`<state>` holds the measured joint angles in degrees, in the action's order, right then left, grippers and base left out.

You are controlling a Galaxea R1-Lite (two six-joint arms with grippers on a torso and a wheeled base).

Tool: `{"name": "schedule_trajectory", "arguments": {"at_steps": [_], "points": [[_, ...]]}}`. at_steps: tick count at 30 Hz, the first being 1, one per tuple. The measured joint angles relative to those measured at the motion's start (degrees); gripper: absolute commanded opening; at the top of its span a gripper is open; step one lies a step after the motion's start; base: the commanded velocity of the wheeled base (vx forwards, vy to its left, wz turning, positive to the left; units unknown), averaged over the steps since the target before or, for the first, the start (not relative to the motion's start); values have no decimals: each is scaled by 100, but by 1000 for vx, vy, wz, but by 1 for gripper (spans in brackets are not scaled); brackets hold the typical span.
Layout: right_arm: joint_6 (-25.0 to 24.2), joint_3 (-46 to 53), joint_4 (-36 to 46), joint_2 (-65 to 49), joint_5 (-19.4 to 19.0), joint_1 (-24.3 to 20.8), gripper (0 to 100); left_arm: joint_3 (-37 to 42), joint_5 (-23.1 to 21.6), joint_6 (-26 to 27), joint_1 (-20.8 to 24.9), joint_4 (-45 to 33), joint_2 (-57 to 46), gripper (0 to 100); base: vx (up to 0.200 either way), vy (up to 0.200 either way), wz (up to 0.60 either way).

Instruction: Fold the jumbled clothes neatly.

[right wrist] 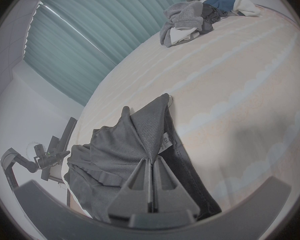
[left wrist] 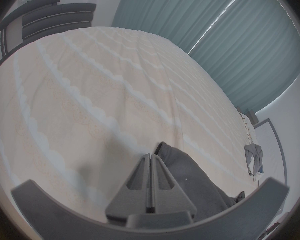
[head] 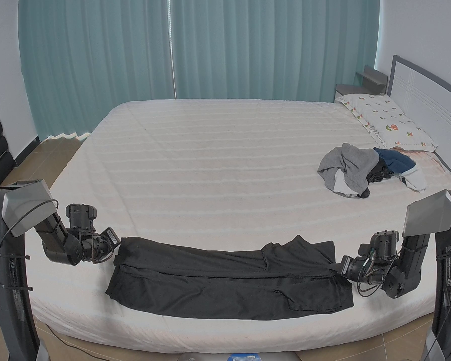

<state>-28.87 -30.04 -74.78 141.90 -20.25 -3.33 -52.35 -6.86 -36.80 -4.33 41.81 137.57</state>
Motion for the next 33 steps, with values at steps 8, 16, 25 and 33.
{"name": "schedule_trajectory", "arguments": {"at_steps": [8,16,25,33], "points": [[-17,38,-274,66,2,9,0,-126,-101,49,45,57,-46,0,0,0,0],[-39,105,-352,143,-2,2,0,-230,-71,2,48,200,-22,100,0,0,0],[-41,112,-347,155,-2,-6,0,-324,-121,32,166,545,112,100,0,0,0],[-39,113,-343,162,-5,-5,0,-391,-46,100,393,852,397,0,0,0,0]]}}
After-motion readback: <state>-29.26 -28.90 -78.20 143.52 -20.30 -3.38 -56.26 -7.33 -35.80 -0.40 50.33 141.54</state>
